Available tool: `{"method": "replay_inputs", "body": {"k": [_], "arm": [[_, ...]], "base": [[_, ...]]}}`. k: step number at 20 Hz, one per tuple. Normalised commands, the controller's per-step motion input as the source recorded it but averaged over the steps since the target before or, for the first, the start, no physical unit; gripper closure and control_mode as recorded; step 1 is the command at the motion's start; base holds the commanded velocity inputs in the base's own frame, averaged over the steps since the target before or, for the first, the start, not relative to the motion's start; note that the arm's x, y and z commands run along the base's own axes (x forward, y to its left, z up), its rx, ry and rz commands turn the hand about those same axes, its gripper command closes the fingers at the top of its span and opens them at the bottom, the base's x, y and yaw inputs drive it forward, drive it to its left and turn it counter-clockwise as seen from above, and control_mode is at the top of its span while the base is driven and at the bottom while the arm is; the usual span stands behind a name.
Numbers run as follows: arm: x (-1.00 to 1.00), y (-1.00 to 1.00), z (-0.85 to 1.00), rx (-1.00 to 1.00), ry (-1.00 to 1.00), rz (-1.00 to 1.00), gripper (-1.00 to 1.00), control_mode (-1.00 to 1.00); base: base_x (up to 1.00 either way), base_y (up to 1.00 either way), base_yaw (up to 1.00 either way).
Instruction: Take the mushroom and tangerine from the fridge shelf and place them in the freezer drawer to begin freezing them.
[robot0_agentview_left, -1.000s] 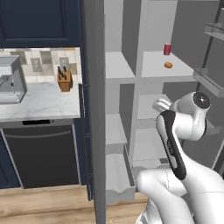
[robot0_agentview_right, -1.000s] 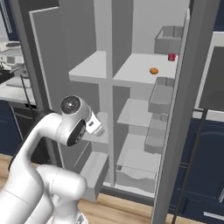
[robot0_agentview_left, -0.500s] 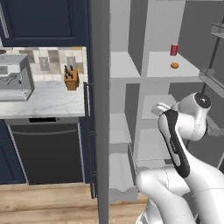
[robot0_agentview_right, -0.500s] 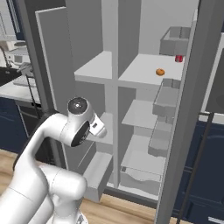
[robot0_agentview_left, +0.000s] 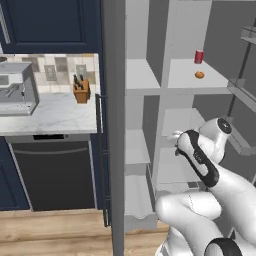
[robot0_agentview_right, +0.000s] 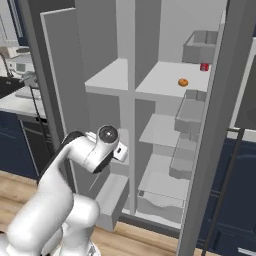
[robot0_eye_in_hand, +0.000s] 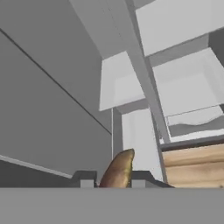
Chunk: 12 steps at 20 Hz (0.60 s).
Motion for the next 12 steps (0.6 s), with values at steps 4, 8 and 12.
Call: {"method": "replay_inputs", "body": {"k": [4,8,12], "arm": [[0.43,0.06,-0.63,-0.09,0.1,0.47,1.0,-1.0],[0.2,0.41,-0.53,-0.17,0.18,0.32,1.0,-1.0],[0.1,0.54,-0.36,-0.22,0.15,0.16,1.0,-1.0]], "base": [[0.0,0.0,0.0],[0.0,0.0,0.0],[0.0,0.0,0.0]]}}
